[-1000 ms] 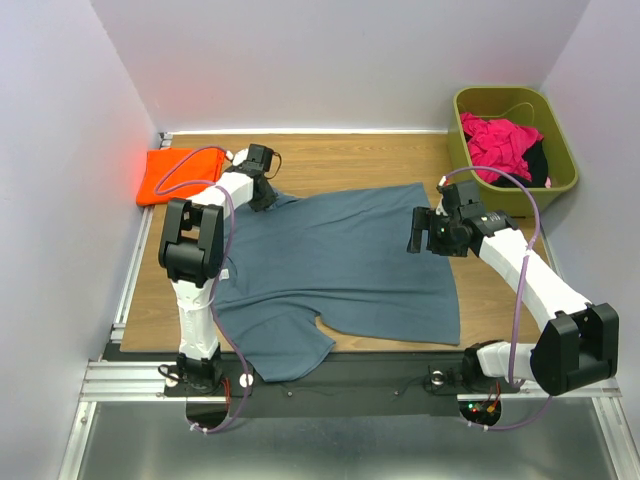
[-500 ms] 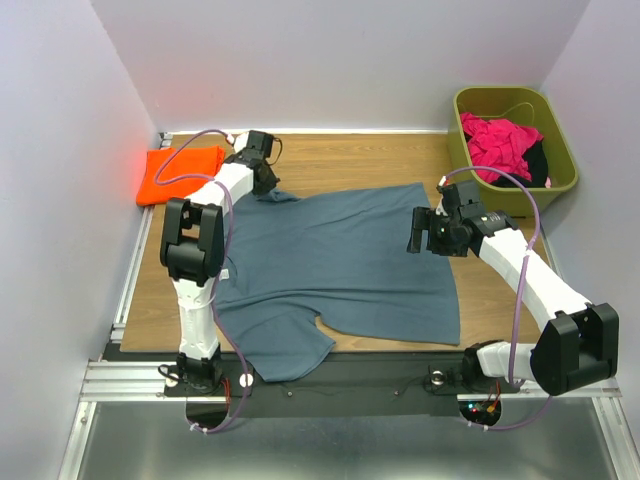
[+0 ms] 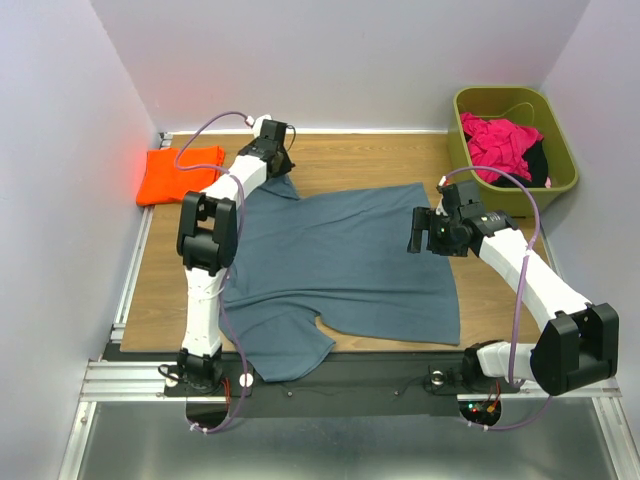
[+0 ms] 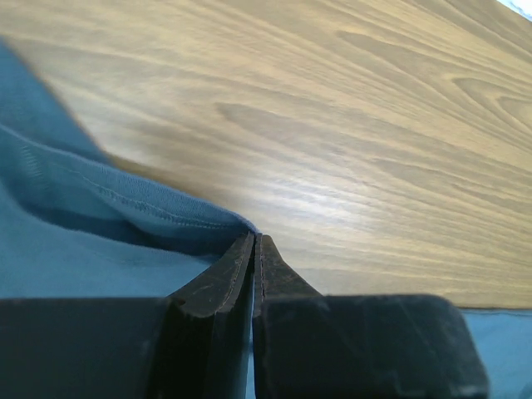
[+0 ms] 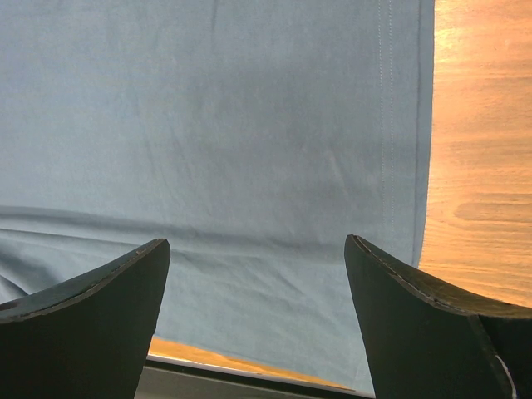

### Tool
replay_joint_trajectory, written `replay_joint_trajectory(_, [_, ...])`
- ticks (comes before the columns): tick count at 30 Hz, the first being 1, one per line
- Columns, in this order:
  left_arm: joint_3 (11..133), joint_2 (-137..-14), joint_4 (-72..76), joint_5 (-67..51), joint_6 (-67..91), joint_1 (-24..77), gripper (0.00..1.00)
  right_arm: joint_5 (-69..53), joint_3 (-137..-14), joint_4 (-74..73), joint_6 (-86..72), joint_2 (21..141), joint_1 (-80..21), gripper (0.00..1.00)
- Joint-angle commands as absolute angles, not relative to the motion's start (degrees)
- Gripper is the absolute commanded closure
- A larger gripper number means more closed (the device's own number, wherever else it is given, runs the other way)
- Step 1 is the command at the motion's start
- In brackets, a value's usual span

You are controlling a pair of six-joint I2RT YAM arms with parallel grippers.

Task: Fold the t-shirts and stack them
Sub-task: Flatten the tshirt out

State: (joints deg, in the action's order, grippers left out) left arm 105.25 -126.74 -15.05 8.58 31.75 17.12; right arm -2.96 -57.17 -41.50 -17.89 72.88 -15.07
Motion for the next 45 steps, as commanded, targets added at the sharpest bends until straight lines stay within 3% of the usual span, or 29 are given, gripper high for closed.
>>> replay_joint_trajectory(1, [109.33,-127.7,-9.67,5.81,27.69,18.1,0.86,-1.85,-56.25,-39.46,-17.31,72.07,-15.29,0.08])
replay_joint_trajectory(13, [112.32,-131.57,-2.03,1.94,22.85,19.69,0.86,-1.49,-56.25,-39.55,-17.67,71.89,-15.21,0.08])
replay_joint_trajectory(16, [113.29,-132.36,-1.41,0.36,22.59,19.78,0.69,-1.84,-56.69,-39.55,-17.84,72.33,-15.29,0.08])
replay_joint_trajectory(17, [113.38,-132.36,-1.32,0.26,22.59,19.78,0.46,-1.93,-56.86,-39.46,-17.93,72.6,-15.29,0.08])
replay_joint_trajectory(20, [112.85,-130.44,-1.05,0.44,21.98,19.69,0.18,-2.46,-58.53,-39.29,-17.93,74.35,-15.21,0.09])
replay_joint_trajectory(22, [111.54,-127.19,-1.14,1.49,21.53,19.6,0.13,-2.64,-59.68,-39.02,-18.02,75.94,-15.21,0.09])
replay_joint_trajectory(28, [103.82,-114.19,-6.49,11.94,22.23,19.34,0.12,-3.25,-65.47,-36.21,-18.72,83.4,-15.21,0.11])
replay_joint_trajectory(31, [98.38,-109.1,-16.22,15.46,22.41,19.42,0.13,-3.51,-67.93,-34.81,-19.16,88.49,-15.29,0.14])
replay_joint_trajectory(38, [78.33,-99.41,-21.89,15.56,24.34,19.51,0.22,-4.04,-71.1,-32.44,-19.6,96.93,-15.29,0.32])
replay_joint_trajectory(45, [69.96,-99.84,-20.57,12.92,25.4,19.42,0.23,-3.43,-71.37,-31.38,-19.42,103.61,-15.29,0.37])
